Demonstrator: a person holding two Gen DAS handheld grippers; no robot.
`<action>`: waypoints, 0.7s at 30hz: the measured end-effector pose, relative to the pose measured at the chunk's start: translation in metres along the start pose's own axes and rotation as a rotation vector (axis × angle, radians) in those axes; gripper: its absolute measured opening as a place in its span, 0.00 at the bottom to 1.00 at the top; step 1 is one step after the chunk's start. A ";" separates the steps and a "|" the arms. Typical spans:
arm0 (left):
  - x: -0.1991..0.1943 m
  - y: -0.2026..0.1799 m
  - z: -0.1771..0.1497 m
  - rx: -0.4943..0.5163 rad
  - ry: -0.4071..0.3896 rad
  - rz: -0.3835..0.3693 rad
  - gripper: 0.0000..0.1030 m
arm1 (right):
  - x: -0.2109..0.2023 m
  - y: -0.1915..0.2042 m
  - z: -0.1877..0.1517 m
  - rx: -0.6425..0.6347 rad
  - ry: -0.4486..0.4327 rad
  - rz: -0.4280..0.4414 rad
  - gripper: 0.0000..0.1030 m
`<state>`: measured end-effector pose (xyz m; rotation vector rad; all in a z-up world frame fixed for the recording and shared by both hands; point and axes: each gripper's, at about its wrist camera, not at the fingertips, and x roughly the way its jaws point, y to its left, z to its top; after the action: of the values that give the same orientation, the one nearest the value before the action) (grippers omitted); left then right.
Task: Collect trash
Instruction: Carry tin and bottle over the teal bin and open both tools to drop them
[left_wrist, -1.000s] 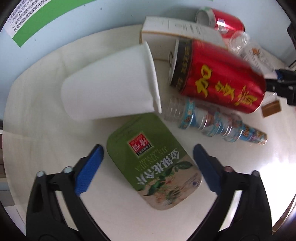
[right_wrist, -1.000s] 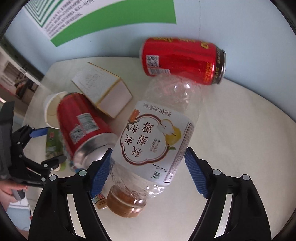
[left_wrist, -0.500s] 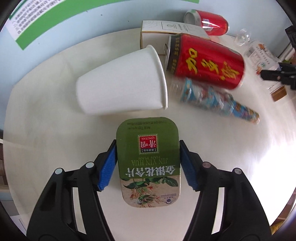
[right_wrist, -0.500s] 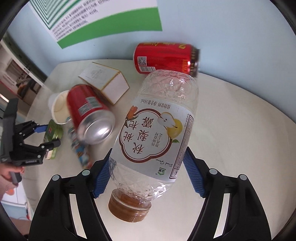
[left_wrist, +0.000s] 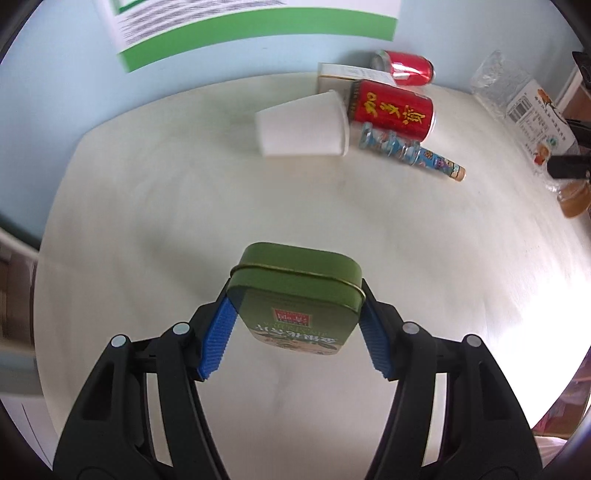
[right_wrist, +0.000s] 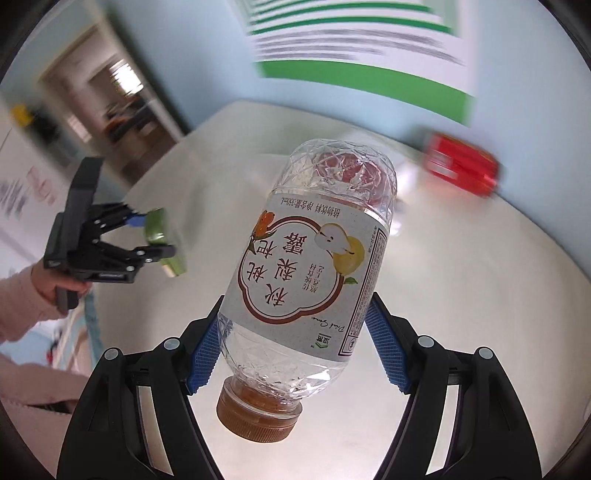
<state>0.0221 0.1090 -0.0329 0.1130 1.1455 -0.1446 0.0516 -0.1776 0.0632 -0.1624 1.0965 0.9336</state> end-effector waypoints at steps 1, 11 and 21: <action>-0.010 0.007 -0.013 -0.028 -0.005 0.008 0.58 | 0.004 0.014 0.004 -0.035 0.005 0.022 0.71; -0.074 0.061 -0.112 -0.271 -0.051 0.163 0.58 | 0.073 0.166 0.039 -0.396 0.134 0.242 0.71; -0.125 0.137 -0.287 -0.543 0.005 0.264 0.58 | 0.150 0.354 0.028 -0.679 0.298 0.427 0.71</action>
<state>-0.2628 0.2981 -0.0341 -0.2172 1.1288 0.4011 -0.1623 0.1430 0.0667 -0.6595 1.0644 1.6907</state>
